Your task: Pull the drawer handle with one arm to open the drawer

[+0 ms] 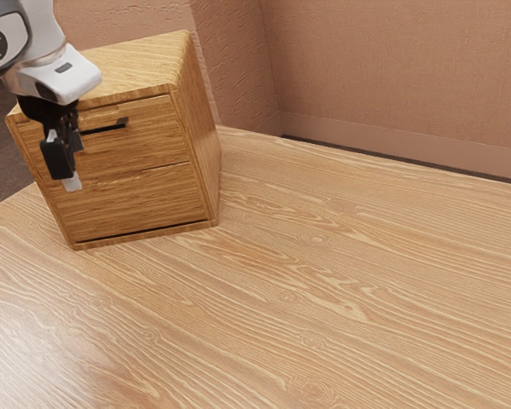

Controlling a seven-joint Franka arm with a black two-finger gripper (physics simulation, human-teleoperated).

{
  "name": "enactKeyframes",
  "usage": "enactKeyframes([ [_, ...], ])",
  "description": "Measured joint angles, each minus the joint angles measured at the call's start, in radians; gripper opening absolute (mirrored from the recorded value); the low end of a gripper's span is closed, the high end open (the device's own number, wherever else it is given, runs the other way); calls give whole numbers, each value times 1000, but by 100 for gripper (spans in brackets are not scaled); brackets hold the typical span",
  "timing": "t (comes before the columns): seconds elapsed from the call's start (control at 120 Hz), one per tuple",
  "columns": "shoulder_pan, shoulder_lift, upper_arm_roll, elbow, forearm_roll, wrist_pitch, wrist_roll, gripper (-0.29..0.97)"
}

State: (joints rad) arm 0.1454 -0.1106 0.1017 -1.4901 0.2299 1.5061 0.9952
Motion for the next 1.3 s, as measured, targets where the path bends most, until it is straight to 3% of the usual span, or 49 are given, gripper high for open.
enactKeyframes([
  [0.192, -2, 29, 51, -28, 3, 147, 30, 67],
  [0.383, 26, 57, 71, -30, 2, 246, 73, 44],
  [0.558, 5, 74, 89, -29, 0, 333, 115, 35],
  [0.85, -18, 134, 173, -8, -25, 455, 204, 31],
  [1.1, 82, 211, 180, 75, -76, 512, 286, 30],
  [1.3, 71, 231, 178, 81, -116, 544, 342, 30],
])
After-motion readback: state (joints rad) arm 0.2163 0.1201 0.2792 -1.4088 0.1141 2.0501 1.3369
